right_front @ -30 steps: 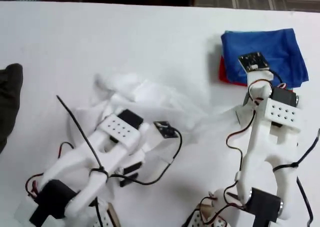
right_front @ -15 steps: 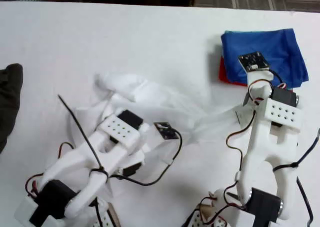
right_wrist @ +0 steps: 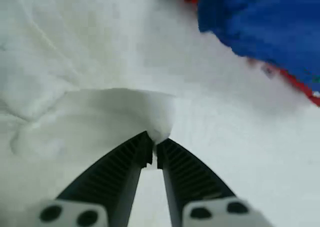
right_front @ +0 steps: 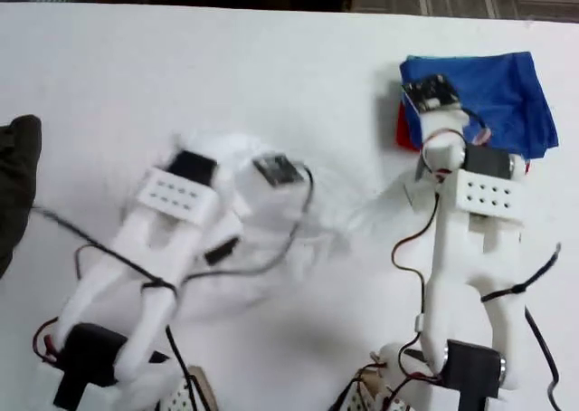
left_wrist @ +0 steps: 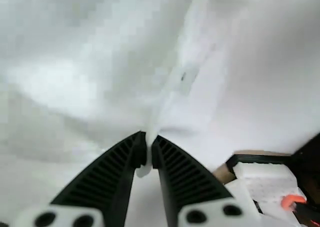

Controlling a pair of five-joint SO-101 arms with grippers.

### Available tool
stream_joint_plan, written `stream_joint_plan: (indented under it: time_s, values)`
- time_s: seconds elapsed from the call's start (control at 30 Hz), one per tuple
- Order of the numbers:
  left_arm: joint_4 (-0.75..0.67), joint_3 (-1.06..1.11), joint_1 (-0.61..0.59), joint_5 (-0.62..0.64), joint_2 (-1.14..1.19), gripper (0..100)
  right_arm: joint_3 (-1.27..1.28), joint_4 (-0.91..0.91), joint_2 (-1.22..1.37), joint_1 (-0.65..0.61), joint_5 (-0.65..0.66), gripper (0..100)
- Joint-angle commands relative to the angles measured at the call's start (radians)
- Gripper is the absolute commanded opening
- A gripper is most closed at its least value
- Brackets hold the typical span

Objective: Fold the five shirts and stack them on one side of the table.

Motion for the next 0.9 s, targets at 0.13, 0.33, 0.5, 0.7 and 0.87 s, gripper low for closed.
stream_joint_plan:
  time_s: [0.13,0.33,0.5,0.7,0.87]
  values:
    - [0.137,-0.409,-0.189,-0.038,-0.014,3,-0.371,0.116,-0.001,-0.061,-0.008,1.9]
    - [0.150,-0.602,-0.278,-0.028,-0.015,3,-0.562,0.163,-0.004,-0.059,-0.008,1.9]
    - [0.150,-0.740,-0.325,0.015,-0.048,3,-0.684,0.168,-0.008,-0.053,-0.009,1.9]
    - [0.150,-0.802,-0.328,0.015,-0.221,3,-0.947,0.251,-0.010,-0.056,-0.046,1.9]
    - [0.150,-0.802,-0.328,0.018,-0.381,3,-1.201,0.360,-0.010,-0.059,-0.084,1.9]
